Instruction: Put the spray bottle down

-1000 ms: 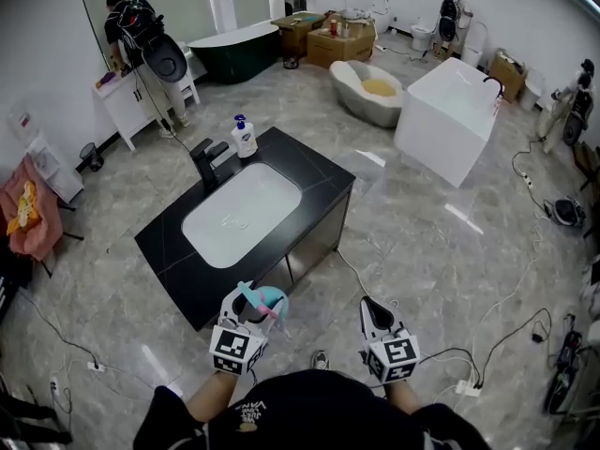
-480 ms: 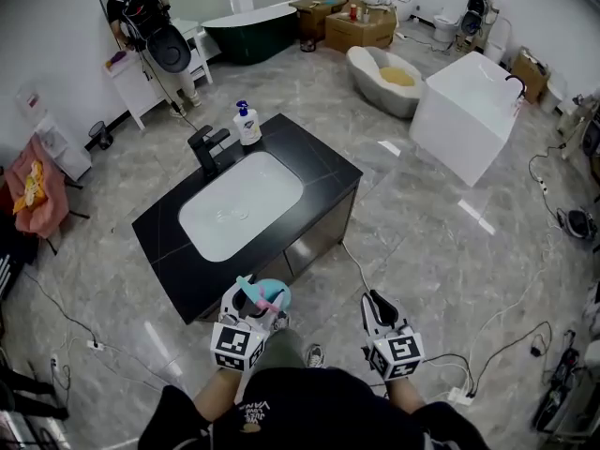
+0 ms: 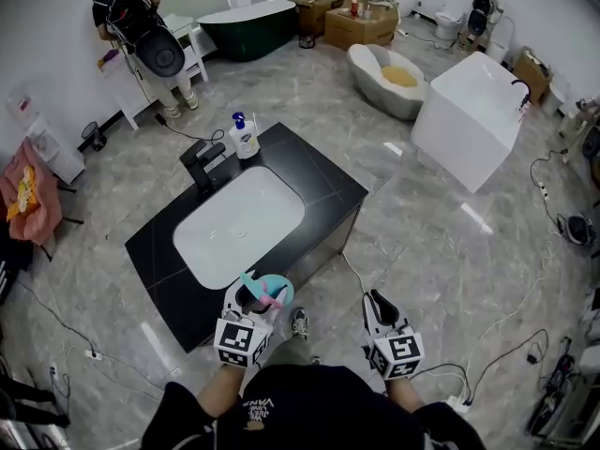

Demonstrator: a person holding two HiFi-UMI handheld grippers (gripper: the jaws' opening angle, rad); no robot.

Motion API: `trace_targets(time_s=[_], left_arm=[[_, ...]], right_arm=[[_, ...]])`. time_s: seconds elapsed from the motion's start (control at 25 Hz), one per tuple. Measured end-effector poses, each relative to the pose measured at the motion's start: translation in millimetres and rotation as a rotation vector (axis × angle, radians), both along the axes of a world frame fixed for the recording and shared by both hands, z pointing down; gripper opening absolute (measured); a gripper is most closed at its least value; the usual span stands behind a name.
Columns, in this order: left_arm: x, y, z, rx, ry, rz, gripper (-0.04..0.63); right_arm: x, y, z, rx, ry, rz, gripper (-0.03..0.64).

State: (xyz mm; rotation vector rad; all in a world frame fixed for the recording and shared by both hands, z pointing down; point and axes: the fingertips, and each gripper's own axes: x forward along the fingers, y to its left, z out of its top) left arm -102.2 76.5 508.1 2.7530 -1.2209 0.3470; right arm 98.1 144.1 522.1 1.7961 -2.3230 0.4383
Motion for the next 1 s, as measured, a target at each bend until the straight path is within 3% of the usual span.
trace_targets(time_s=[0.48, 1.0], left_arm=[[10, -123, -6, 0.025, 0.007, 0.068, 0.284], [22, -202, 4, 0.024, -0.013, 0.09, 0.284]], right_arm=[[-9, -121, -5, 0.018, 0.005, 0.04, 0.048], [-7, -185, 8, -0.019, -0.013, 0.043, 0.048]])
